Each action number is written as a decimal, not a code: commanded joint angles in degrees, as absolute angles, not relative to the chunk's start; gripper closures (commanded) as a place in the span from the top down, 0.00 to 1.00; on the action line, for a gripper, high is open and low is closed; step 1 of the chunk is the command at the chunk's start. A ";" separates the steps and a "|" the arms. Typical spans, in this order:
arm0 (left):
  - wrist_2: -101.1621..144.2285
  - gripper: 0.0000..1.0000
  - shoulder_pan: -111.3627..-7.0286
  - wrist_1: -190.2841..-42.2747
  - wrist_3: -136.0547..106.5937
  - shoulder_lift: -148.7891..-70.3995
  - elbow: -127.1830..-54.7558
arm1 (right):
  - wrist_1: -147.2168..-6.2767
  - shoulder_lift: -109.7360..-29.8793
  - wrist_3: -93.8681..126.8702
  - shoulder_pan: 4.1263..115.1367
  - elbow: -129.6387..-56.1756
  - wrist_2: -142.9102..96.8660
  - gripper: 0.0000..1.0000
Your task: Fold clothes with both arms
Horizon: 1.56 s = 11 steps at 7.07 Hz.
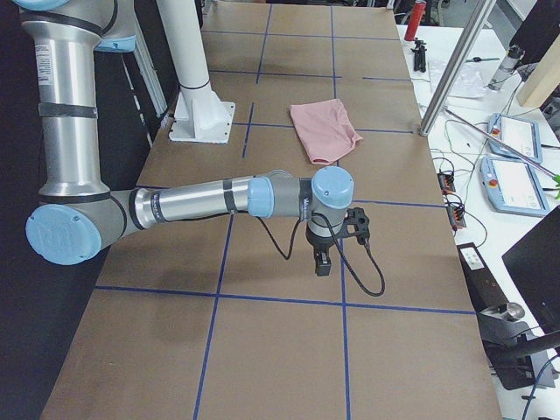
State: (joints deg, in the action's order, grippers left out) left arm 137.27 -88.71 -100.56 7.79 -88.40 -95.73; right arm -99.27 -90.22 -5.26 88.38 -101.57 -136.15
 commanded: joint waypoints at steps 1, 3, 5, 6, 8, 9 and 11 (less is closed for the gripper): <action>138.77 1.00 -88.68 -100.28 7.56 -84.14 -98.15 | -99.23 -90.44 -5.19 88.33 -101.60 -136.67 1.00; 141.94 1.00 -88.59 -100.37 7.91 -80.98 -97.65 | -98.79 -91.41 -5.18 88.33 -102.21 -136.50 1.00; 145.16 1.00 -89.99 -102.40 7.47 -79.97 -98.98 | -98.79 -91.58 -5.36 88.24 -102.22 -135.44 1.00; 146.07 1.00 -90.35 -101.96 7.12 -80.76 -99.92 | -98.70 -91.50 -5.36 88.16 -102.22 -134.05 1.00; 140.07 1.00 -91.48 -98.53 7.56 -83.21 -99.75 | -98.79 -91.76 -5.27 88.07 -101.95 -132.80 1.00; 133.83 1.00 -91.58 -98.61 7.30 -84.54 -99.49 | -98.62 -93.32 -6.06 88.07 -102.13 -132.89 1.00; 133.95 1.00 -91.58 -98.96 7.38 -83.94 -98.96 | -98.79 -94.99 -5.71 88.15 -102.04 -133.33 1.00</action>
